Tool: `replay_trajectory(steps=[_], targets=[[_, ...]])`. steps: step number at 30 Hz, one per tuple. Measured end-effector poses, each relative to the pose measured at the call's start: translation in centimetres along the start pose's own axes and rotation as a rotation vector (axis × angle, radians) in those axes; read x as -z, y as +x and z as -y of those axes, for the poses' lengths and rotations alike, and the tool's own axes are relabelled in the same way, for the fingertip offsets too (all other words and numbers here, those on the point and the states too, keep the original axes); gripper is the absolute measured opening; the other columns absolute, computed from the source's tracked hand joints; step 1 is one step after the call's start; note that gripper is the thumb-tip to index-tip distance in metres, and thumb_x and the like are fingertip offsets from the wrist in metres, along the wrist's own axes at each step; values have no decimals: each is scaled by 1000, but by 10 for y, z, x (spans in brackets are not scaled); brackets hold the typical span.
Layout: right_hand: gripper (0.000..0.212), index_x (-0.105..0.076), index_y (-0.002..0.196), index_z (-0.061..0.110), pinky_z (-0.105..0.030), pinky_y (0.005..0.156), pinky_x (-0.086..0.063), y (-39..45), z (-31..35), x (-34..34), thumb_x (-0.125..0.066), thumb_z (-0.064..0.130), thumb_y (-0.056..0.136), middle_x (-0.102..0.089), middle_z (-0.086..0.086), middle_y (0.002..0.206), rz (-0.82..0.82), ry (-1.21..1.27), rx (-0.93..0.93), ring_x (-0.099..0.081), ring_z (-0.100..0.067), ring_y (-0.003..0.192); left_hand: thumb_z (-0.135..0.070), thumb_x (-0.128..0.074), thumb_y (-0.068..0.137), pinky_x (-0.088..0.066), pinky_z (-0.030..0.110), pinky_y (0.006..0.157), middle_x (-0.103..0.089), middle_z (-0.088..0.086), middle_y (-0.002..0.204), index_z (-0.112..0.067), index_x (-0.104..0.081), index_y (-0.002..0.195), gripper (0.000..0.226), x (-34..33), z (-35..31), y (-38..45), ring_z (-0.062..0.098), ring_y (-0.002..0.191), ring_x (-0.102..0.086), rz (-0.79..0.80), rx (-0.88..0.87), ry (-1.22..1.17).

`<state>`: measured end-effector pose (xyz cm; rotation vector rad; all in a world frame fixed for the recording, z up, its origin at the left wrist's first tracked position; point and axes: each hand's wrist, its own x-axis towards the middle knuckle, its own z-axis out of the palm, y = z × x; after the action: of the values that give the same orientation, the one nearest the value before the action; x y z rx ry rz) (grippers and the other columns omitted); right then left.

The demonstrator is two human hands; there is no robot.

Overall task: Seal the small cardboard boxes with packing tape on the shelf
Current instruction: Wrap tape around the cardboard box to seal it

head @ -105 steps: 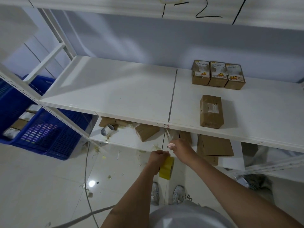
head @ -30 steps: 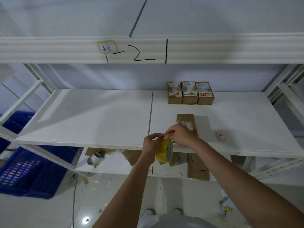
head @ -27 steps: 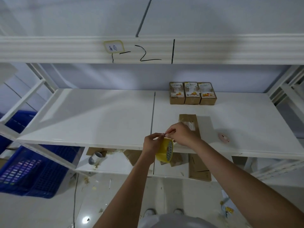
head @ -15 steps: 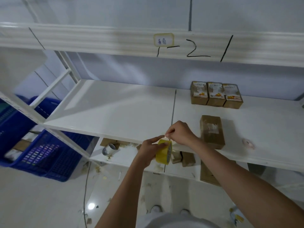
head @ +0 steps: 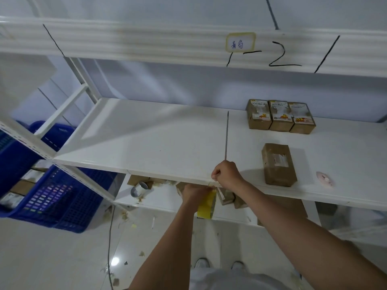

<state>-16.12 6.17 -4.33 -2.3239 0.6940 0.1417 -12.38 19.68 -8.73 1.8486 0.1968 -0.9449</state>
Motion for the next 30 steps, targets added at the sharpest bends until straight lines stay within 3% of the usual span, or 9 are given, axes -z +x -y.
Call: replay_trajectory(steps=[3, 7, 12, 15, 17, 22, 26, 28, 30], targets=[[15, -79, 86, 3, -26, 88, -54, 11, -4, -2, -65, -4, 87, -75, -11, 92, -52, -5, -27, -70, -22, 90, -43, -86, 73, -57, 38, 87, -64, 1, 90, -15, -58, 95, 45, -4, -7, 2, 24, 96, -65, -29, 25, 25], [16, -78, 85, 4, -29, 86, -55, 24, -6, -10, -64, -2, 88, -74, -9, 92, -73, -65, 0, -69, -22, 89, -48, -79, 80, -51, 30, 71, -58, 0, 79, -14, -53, 85, 43, -5, -16, 8, 20, 84, -60, -114, 15, 93], [25, -75, 82, 4, -34, 89, -54, 27, -5, -29, -55, -10, 85, -71, -10, 90, -127, -150, 11, -62, -25, 93, -46, -76, 83, -48, 27, 67, -57, 2, 75, -14, -49, 75, 42, -5, -17, 15, 18, 72, -57, -106, 42, 155], [35, -56, 61, 13, -34, 90, -51, 24, -6, -35, -47, -13, 83, -58, -11, 79, -143, -221, 0, -52, -28, 90, -43, -75, 85, -47, 26, 68, -57, 2, 76, -14, -51, 75, 38, -3, -18, 17, 15, 69, -55, -101, 38, 165], [37, -47, 58, 16, -34, 84, -51, 25, -6, -38, -49, -13, 82, -55, -12, 78, -152, -244, 0, -54, -31, 95, -41, -75, 85, -50, 28, 72, -55, 1, 77, -12, -54, 83, 36, -5, -18, 16, 19, 77, -58, -96, 40, 156], [19, -70, 95, 0, -37, 87, -53, 33, -5, -39, -58, -11, 86, -54, -14, 109, -158, -326, -1, -56, -31, 103, -44, -76, 84, -50, 30, 73, -60, 3, 87, -13, -59, 98, 39, -4, -19, 18, 22, 83, -61, -87, 48, 166], [43, -45, 130, 2, -42, 89, -51, 36, -6, -32, -57, -5, 90, -53, -18, 117, -239, -337, -16, -56, -34, 107, -48, -75, 82, -55, 33, 81, -68, 7, 102, -10, -65, 105, 45, -3, -16, 21, 25, 89, -64, -72, 45, 190], [43, -42, 134, 3, -44, 89, -54, 34, -8, -22, -58, 5, 94, -57, -17, 116, -287, -284, -65, -59, -34, 106, -53, -72, 84, -56, 33, 80, -68, 5, 101, -9, -65, 105, 49, -2, -14, 22, 25, 89, -64, -72, 11, 259], [30, -50, 124, 4, -41, 83, -55, 25, -14, -10, -58, 9, 96, -63, -14, 111, -371, -99, -152, -63, -32, 101, -57, -65, 88, -49, 31, 70, -65, 3, 95, -9, -63, 104, 51, -1, -11, 19, 23, 84, -61, -115, -44, 360]])
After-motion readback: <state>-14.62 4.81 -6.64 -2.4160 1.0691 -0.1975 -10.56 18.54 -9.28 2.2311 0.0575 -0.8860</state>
